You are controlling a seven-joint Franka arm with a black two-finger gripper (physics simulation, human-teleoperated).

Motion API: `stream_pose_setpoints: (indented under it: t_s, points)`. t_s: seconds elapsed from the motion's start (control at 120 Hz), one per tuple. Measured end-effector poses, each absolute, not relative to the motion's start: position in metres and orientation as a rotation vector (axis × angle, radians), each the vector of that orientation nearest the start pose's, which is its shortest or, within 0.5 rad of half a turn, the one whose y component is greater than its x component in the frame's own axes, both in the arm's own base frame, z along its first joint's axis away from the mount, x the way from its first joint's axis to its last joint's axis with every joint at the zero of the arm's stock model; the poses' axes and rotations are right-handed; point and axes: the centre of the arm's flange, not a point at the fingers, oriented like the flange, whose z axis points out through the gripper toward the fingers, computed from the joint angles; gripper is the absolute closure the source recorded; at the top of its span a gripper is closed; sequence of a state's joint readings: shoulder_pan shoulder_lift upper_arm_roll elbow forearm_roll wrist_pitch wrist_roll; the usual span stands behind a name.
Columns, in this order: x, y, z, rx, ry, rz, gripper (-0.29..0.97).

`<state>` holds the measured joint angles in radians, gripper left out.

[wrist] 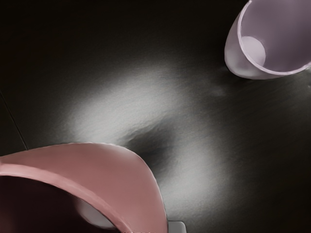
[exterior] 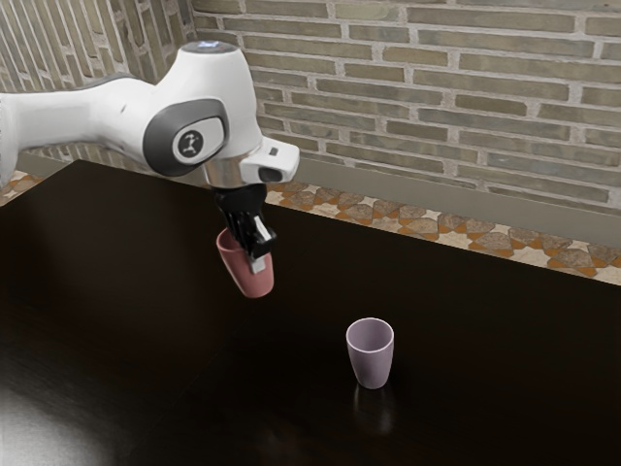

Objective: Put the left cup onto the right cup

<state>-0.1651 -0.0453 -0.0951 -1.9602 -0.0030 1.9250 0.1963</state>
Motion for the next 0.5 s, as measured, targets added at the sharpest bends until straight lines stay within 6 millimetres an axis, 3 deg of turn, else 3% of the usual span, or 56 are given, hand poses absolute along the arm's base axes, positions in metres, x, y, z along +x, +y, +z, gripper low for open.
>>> stream_pose_setpoints:
  t_s: [0.5]
  points:
    - [0.537,-0.235,0.478,-3.013,0.909,-0.009,0.78]
